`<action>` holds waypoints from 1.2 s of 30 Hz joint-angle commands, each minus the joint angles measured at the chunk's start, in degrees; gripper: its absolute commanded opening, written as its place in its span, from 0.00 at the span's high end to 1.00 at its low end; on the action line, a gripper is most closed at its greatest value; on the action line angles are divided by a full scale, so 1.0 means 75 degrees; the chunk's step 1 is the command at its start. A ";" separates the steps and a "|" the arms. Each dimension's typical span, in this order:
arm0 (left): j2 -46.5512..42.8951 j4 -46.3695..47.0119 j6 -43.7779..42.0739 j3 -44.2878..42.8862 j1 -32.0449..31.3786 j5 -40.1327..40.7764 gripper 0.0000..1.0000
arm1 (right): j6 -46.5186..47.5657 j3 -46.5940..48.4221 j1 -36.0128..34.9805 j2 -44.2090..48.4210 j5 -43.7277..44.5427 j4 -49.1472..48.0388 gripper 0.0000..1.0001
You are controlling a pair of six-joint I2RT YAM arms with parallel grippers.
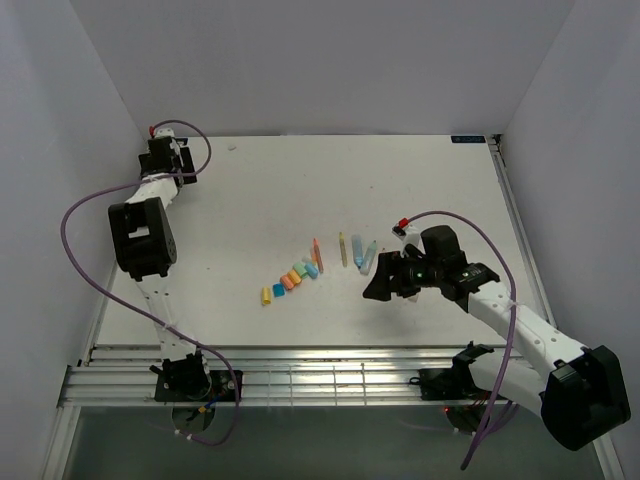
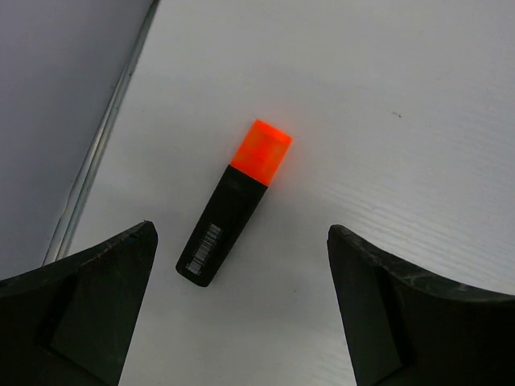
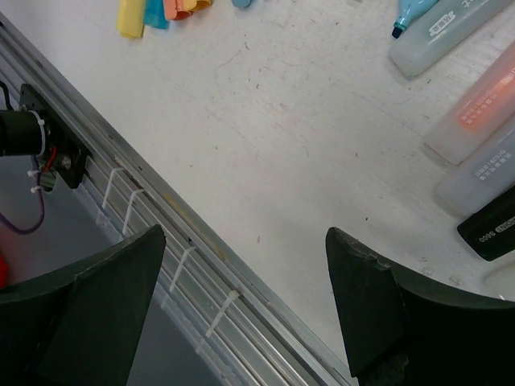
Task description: Open the pen caps
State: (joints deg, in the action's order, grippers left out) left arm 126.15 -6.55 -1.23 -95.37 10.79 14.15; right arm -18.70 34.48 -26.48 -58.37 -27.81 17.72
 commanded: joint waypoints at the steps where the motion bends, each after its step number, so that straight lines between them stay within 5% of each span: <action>1: 0.0078 0.0276 -0.0585 -0.0512 0.0202 -0.0737 0.04 | 0.0220 0.0090 -0.0090 0.0048 -0.0147 -0.0054 0.14; 20: 0.1086 -0.1188 -0.1792 -0.2025 0.0800 -0.2916 0.07 | 0.0302 0.0114 -0.0102 -0.0116 -0.0065 -0.0042 0.15; 36: 0.1731 -0.2115 -0.1558 -0.2459 0.0788 -0.2578 0.13 | 0.0290 -0.0003 -0.0090 0.0118 -0.0053 -0.0053 0.15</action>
State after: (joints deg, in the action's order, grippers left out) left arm 140.35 -19.38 -13.02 -114.37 16.67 -5.45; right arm -17.34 34.33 -27.03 -58.52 -27.59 18.04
